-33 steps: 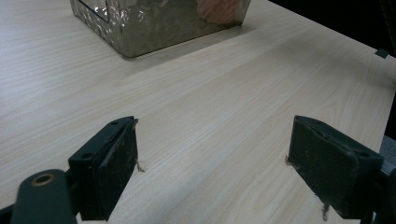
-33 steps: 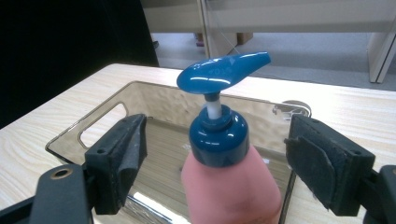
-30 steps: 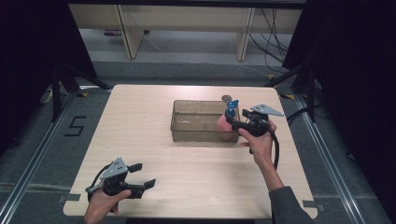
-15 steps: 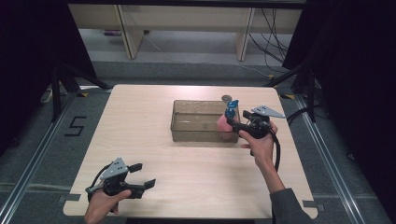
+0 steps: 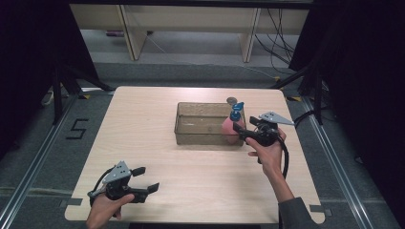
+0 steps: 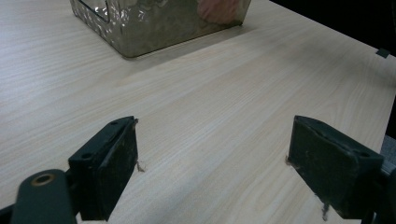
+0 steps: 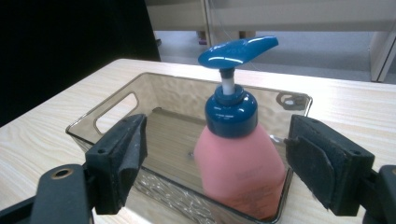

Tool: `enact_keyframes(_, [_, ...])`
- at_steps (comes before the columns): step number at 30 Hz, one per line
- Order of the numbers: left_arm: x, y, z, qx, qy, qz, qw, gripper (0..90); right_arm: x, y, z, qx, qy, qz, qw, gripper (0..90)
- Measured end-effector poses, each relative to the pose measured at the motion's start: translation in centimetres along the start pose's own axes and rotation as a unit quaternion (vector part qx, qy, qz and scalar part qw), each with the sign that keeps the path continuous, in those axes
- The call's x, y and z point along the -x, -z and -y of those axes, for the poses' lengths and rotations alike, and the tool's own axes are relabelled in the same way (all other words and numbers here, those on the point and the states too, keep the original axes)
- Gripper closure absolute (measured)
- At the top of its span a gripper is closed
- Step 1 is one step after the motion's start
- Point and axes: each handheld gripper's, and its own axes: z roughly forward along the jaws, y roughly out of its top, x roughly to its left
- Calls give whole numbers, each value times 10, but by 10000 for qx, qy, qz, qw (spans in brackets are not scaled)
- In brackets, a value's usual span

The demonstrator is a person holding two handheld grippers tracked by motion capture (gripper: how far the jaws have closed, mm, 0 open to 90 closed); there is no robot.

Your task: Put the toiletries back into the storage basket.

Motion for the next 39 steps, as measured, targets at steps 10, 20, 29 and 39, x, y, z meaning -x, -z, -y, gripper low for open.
enact_keyframes(10, [0,0,0,8,3,14,10000,154,-3,4,7,-41,8,-15,10000,217])
enact_keyframes(20, [0,0,0,-1,-16,25,10000,154,-8,12,7,-1,186,-74,9998,216])
enact_keyframes(29, [0,0,0,44,35,15,10000,154,-11,16,13,-20,173,-148,9997,216])
enact_keyframes(39, [1,0,0,44,30,14,10000,154,-14,21,19,19,231,-202,9995,213])
